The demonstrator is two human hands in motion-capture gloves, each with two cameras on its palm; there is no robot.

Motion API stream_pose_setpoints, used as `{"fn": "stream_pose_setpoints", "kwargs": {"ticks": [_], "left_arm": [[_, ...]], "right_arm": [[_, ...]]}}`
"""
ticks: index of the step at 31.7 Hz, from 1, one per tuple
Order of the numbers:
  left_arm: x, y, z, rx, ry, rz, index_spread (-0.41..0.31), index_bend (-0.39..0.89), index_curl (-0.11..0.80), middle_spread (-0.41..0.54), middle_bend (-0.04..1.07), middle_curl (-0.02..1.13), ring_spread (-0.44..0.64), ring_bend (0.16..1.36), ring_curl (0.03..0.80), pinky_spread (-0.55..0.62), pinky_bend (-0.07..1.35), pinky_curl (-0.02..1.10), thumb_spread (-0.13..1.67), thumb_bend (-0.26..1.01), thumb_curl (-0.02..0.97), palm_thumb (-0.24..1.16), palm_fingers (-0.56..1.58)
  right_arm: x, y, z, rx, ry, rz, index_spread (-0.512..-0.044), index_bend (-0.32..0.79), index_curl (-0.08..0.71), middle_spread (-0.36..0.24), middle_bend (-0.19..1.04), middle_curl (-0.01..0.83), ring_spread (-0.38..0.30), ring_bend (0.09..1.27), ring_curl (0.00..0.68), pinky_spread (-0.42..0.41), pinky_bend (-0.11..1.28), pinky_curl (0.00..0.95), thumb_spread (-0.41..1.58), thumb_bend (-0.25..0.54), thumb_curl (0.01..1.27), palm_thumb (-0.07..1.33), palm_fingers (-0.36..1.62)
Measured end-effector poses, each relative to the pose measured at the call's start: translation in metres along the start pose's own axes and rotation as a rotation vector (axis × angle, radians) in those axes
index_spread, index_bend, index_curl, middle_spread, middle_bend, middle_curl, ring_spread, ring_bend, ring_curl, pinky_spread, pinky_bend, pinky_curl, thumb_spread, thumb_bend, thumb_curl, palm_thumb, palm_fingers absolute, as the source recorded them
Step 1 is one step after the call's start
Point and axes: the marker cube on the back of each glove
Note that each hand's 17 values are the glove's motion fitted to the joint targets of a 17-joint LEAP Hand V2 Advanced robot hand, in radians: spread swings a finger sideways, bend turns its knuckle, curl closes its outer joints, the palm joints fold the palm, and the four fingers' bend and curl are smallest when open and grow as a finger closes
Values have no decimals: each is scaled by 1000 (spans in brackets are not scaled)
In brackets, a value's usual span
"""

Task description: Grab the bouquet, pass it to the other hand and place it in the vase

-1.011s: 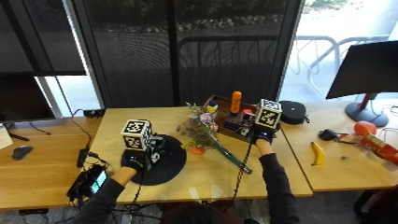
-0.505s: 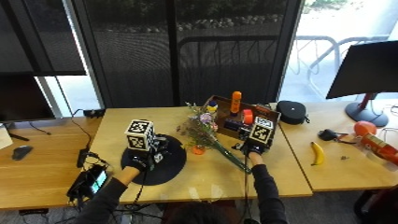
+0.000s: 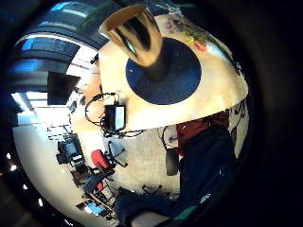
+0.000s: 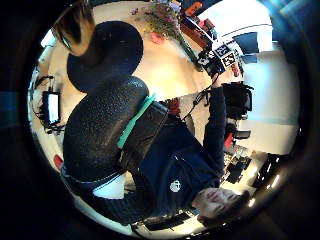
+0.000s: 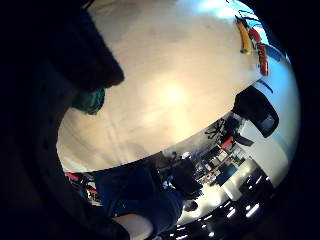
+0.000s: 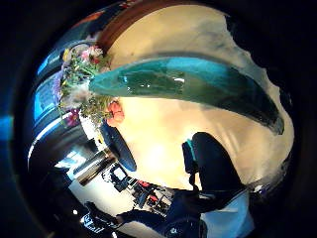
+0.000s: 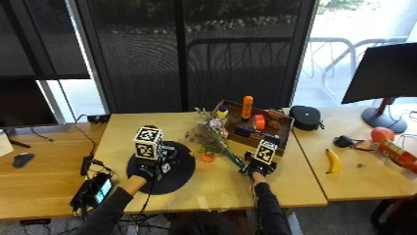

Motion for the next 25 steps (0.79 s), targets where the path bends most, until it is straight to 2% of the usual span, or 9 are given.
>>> {"fn": "stream_pose_setpoints", "kwargs": {"ticks": [2,3,5,11,13,15,19,22,25], "left_arm": [[0,-1,2,-4,-3,1,-1,157,304,301,183,284,399,570,248,407,403,312,1216,-19,232,98,93],[0,-3,4,-10,-6,-1,-1,157,305,301,183,285,399,570,248,407,403,313,1216,-18,233,97,93],[-1,-5,8,-24,-17,-6,-1,157,307,301,182,287,400,570,249,407,402,314,1215,-17,234,95,92],[1,-9,14,-46,-35,-1,-1,156,312,301,182,292,402,570,251,408,402,318,1213,-16,237,92,91],[3,-8,14,-49,-37,3,-1,156,314,301,181,294,402,570,252,408,402,319,1213,-16,238,92,90],[4,-9,15,-53,-40,5,-1,156,315,301,181,295,403,571,253,408,402,320,1212,-16,238,91,90],[8,-7,15,-54,-43,16,-1,155,317,301,181,298,403,571,254,408,402,322,1212,-16,240,90,89],[8,-5,14,-58,-42,14,-1,155,319,301,181,299,404,571,255,408,401,323,1212,-16,241,90,88],[6,-6,16,-59,-41,7,-1,158,320,302,180,300,404,570,256,408,400,324,1210,-16,242,89,89]], "right_arm": [[0,-4,5,19,6,35,-266,98,227,-122,234,395,-170,496,370,41,428,353,1038,-15,368,676,723],[0,-5,7,23,9,56,-257,37,206,-120,247,399,-171,506,372,42,443,355,1037,-2,374,703,692],[0,-5,11,14,16,92,-250,23,191,-117,259,406,-170,513,376,45,461,361,1039,0,381,726,672],[-6,-4,22,-12,68,107,-237,41,161,-113,282,420,-170,537,385,57,486,365,1058,5,400,791,643],[-9,-8,23,20,56,105,-244,115,178,-112,269,419,-176,529,385,65,473,362,1070,32,416,851,663],[-11,-11,25,50,30,124,-247,218,218,-136,312,438,-203,529,384,61,379,332,1040,80,454,953,777],[-16,-15,25,107,7,159,-256,289,265,-159,322,455,-230,521,384,-112,334,319,873,83,511,1038,999],[-13,-7,29,79,73,268,-254,303,297,-169,317,469,-240,516,399,-188,330,331,780,73,542,1069,1090],[-13,0,32,98,175,319,-250,298,331,-180,310,483,-239,559,432,-239,394,364,889,98,533,1109,1255]]}}
